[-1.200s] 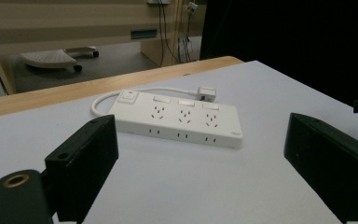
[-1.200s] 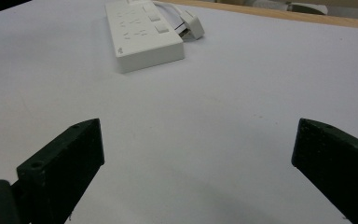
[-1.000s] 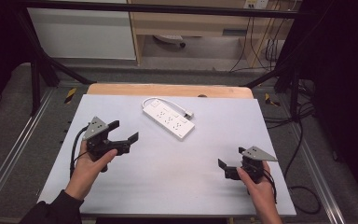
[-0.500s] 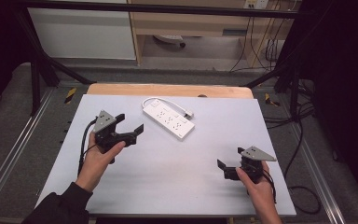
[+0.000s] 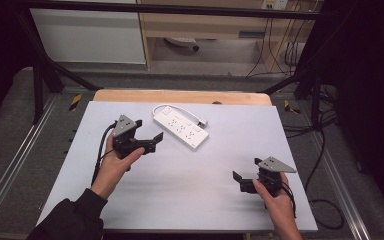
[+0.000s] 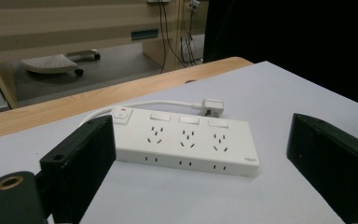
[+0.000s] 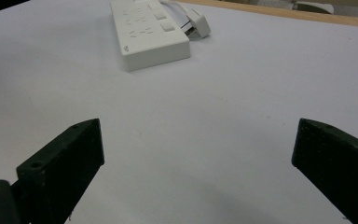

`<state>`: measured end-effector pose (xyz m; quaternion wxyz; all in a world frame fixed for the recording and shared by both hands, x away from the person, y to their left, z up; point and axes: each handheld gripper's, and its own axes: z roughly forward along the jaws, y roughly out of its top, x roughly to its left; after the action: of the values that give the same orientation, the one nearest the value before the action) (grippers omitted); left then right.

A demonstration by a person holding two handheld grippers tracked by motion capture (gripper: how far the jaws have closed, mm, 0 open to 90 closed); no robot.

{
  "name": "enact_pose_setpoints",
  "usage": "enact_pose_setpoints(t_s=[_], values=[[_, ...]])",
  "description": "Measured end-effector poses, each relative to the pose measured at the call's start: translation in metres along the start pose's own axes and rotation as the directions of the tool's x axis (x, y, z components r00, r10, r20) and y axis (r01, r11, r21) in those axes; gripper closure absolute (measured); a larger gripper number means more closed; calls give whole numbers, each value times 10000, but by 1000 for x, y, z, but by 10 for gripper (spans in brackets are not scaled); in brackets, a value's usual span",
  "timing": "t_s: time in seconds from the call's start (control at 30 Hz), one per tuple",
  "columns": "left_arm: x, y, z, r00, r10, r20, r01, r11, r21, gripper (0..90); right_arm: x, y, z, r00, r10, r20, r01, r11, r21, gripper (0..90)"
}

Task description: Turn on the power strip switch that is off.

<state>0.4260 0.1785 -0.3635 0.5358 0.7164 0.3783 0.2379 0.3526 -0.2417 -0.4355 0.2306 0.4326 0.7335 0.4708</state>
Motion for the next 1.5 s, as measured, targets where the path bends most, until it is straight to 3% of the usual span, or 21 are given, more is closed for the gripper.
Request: enact_pose_setpoints(t_s=[0.03,0.47,1.0,1.5], values=[[0,0,3,9998,147,-112,-146,9998,96,79,0,0,0,10000,-14,3,14,10000,-6,27],[-2,3,24,10000,56,-82,-55,9999,149,93,1,0,1,10000,-31,-65,31,10000,87,28],[13,5,44,9992,-135,-379,139,9999,98,107,4,0,1,9999,-93,-135,94,9999,82,28],[22,17,78,9988,71,-492,-70,10000,26,124,5,1,0,9998,-141,-110,141,9999,36,28]])
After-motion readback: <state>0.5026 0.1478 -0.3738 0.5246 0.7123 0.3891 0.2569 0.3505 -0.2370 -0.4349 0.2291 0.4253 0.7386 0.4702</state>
